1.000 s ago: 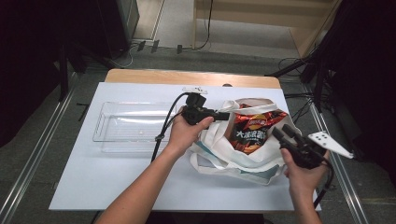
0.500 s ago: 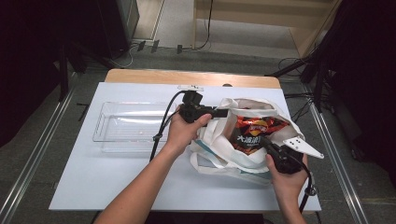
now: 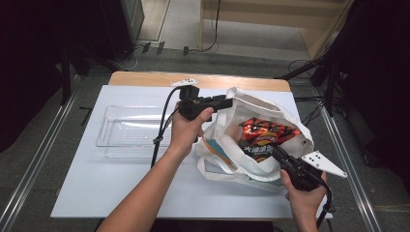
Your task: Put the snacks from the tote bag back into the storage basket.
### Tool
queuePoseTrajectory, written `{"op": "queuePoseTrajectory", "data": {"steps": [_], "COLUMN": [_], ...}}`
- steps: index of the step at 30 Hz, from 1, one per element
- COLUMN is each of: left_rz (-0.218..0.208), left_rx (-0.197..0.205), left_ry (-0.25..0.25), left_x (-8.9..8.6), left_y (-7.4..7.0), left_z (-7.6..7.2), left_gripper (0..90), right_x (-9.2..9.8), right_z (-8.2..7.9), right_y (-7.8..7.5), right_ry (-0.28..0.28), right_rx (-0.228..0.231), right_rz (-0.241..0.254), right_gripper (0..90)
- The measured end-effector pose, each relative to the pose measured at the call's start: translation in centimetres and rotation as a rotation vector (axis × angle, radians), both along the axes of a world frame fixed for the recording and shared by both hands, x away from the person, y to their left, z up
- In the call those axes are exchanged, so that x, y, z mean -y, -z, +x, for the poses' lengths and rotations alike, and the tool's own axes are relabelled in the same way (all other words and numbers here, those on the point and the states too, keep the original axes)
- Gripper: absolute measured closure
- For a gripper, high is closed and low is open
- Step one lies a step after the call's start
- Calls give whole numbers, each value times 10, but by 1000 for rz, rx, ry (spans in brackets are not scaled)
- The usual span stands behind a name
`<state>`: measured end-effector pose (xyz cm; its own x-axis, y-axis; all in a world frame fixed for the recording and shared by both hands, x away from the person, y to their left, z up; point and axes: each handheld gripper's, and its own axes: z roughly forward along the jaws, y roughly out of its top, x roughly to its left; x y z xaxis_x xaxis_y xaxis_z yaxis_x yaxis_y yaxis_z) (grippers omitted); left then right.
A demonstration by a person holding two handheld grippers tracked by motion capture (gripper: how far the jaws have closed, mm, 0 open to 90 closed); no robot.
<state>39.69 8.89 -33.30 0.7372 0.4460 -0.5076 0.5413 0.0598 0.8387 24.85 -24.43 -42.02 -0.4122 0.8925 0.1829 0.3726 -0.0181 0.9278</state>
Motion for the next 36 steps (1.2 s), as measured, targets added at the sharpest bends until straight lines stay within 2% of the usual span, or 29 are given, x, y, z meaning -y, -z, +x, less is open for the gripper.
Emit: {"op": "queuePoseTrajectory", "data": {"steps": [2,3,4,6,7,8,9,11,12,13,15,16,17,18,20,22,24,25,26,27,28,29,30,31,33,35,36], "left_rz": [-15,1,1,82,119,119,148,165,175,185,184,184,201,213,240,250,253,288,288,328,328,342,342,339,325,328,324], "left_rx": [20,39,39,87,102,102,128,139,152,162,161,161,161,164,176,181,165,155,155,144,144,132,132,127,122,123,122], "left_ry": [-13,-22,-22,-43,-45,-45,-49,-55,-57,-63,-55,-55,-38,-32,-36,-35,-21,-13,-13,-12,-12,-4,-4,-6,-9,-11,-13], "left_x": [-5,-6,-6,-5,-5,-5,-6,-6,-8,-9,-11,-11,-10,-8,-5,-4,-3,-1,-1,0,0,-1,-1,-4,-8,-9,-10], "left_y": [-10,-14,-14,-22,-22,-22,-19,-17,-15,-13,-9,-9,-5,-4,-1,1,4,8,8,11,11,14,14,15,16,16,17], "left_z": [-5,-8,-8,-14,-18,-18,-26,-30,-34,-41,-48,-48,-54,-57,-62,-64,-65,-65,-65,-65,-65,-65,-65,-64,-64,-64,-64], "left_gripper": [630,707,769,795,760,736,718,711,711,713,687,656,620,590,530,491,482,495,525,576,621,694,738,775,826,856,856], "right_x": [1,1,1,-2,-5,-7,-12,-21,-21,-32,-44,-44,-58,-65,-79,-92,-101,-104,-104,-110,-110,-111,-111,-111,-106,-99,-99], "right_z": [-3,-3,-3,-5,-9,-11,-15,-19,-19,-21,-18,-18,-13,-11,-5,2,10,13,13,17,17,19,19,17,17,15,15], "right_y": [-3,-3,-3,-4,-8,-11,-15,-21,-21,-24,-25,-25,-24,-24,-23,-21,-19,-18,-18,-16,-16,-16,-16,-17,-20,-25,-25], "right_ry": [0,-5,-5,7,-1,-9,-33,-72,-72,-118,-182,-182,-232,-246,-262,-259,-264,-265,-265,-272,-272,-300,-300,-307,-309,-286,-286], "right_rx": [15,13,13,27,58,77,96,120,120,123,96,96,65,52,30,-5,-41,-55,-55,-85,-85,-93,-93,-69,-51,-21,-21], "right_rz": [7,7,7,6,25,30,40,42,42,42,61,61,77,79,83,61,67,69,69,66,66,70,70,43,53,63,63], "right_gripper": [802,801,801,792,788,783,770,738,738,695,641,641,547,512,424,348,333,348,348,501,501,694,694,837,900,900,900]}}
